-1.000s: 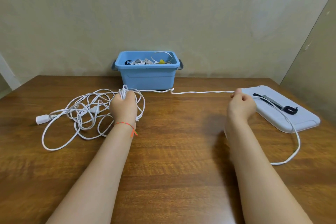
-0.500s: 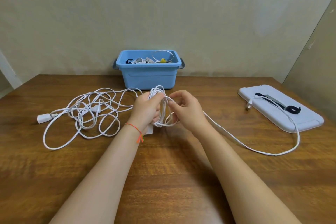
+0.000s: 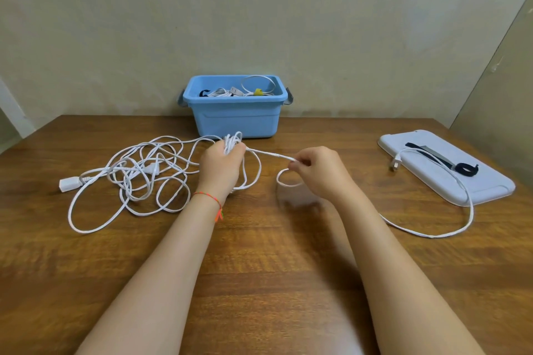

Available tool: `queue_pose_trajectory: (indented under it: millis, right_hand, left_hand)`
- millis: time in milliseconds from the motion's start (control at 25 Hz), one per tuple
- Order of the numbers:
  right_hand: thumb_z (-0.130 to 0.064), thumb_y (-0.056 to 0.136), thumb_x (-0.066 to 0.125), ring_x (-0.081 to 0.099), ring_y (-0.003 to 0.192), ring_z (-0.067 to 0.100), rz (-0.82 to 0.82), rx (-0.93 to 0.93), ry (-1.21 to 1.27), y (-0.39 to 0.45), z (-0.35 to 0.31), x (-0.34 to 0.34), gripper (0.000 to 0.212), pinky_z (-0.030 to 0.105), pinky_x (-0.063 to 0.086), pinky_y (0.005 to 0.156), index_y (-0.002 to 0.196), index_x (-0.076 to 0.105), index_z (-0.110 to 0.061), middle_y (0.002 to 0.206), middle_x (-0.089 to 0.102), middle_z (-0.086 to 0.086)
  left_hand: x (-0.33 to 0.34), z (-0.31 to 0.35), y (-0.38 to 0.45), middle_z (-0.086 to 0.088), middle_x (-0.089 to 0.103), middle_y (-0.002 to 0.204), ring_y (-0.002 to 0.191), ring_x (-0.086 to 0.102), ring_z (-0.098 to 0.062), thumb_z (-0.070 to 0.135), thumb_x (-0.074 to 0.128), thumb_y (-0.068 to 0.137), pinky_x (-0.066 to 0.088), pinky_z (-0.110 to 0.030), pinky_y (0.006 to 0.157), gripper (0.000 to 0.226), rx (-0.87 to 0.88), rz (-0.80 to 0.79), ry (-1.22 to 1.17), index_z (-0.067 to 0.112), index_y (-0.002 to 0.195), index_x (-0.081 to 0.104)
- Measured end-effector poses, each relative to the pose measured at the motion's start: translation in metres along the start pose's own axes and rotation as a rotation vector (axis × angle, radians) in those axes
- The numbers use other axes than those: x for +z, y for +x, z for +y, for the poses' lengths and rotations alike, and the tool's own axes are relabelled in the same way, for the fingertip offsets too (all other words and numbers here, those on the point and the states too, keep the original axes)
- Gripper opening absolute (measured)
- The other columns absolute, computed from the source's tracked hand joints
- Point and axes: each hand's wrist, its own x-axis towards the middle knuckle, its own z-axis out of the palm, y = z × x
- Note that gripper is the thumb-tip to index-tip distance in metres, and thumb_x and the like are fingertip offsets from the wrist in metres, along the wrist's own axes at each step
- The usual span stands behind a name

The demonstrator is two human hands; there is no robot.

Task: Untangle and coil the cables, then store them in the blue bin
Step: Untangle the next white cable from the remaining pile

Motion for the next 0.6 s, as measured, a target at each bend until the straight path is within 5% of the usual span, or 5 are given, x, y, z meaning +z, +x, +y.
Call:
queue_pose_trajectory:
  millis: [200, 280, 360, 440, 600]
  right_hand:
    - [-0.005, 0.091, 0.047, 0.057, 0.109, 0.035, 0.375, 0.329, -0.033, 0.012, 0.049, -0.027, 0.031, 0.038, 0.045, 0.085, 0.111, 0.068, -0.014, 0.116, 0.064, 0.014]
    - [-0.016, 0.093, 0.055, 0.047, 0.122, 0.036, 0.309, 0.428, -0.274, 0.008, 0.054, -0.029, 0.033, 0.042, 0.037, 0.098, 0.126, 0.057, -0.012, 0.129, 0.052, 0.016]
    - [-0.038, 0.090, 0.065, 0.034, 0.134, 0.035, 0.133, 0.233, -0.526, 0.005, 0.040, -0.018, 0.063, 0.047, 0.026, 0.110, 0.142, 0.040, -0.012, 0.140, 0.041, 0.017]
    - [-0.039, 0.090, 0.065, 0.030, 0.140, 0.030, 0.069, -0.061, -0.415, 0.001, 0.012, 0.000, 0.072, 0.046, 0.021, 0.117, 0.149, 0.033, -0.012, 0.148, 0.038, 0.014]
    - [-0.026, 0.099, 0.054, 0.060, 0.097, 0.022, 0.062, -0.201, 0.091, -0.011, -0.022, 0.028, 0.025, 0.036, 0.048, 0.083, 0.122, 0.052, -0.016, 0.106, 0.066, 0.003]
  left_hand:
    - [-0.018, -0.005, 0.011, -0.002, 0.048, 0.063, 0.059, 0.044, -0.018, 0.031, 0.054, 0.095, 0.035, -0.030, 0.056, 0.027, -0.061, 0.151, -0.029, 0.015, 0.073, 0.056]
    - [-0.016, -0.005, 0.010, -0.002, 0.048, 0.063, 0.058, 0.043, -0.019, 0.031, 0.053, 0.096, 0.035, -0.031, 0.057, 0.027, -0.037, 0.122, 0.003, 0.015, 0.074, 0.056]
    - [-0.008, -0.004, 0.007, -0.003, 0.049, 0.063, 0.058, 0.044, -0.020, 0.032, 0.053, 0.096, 0.035, -0.031, 0.058, 0.030, 0.008, 0.059, 0.067, 0.013, 0.073, 0.056]
    - [-0.001, -0.002, 0.002, -0.003, 0.049, 0.063, 0.058, 0.044, -0.019, 0.032, 0.054, 0.097, 0.035, -0.032, 0.058, 0.031, 0.055, -0.001, 0.111, 0.011, 0.074, 0.057]
    - [0.005, 0.007, -0.007, -0.001, 0.038, 0.054, 0.044, 0.033, -0.015, 0.028, 0.056, 0.097, 0.028, -0.026, 0.045, 0.026, -0.008, -0.202, -0.149, 0.013, 0.076, 0.053]
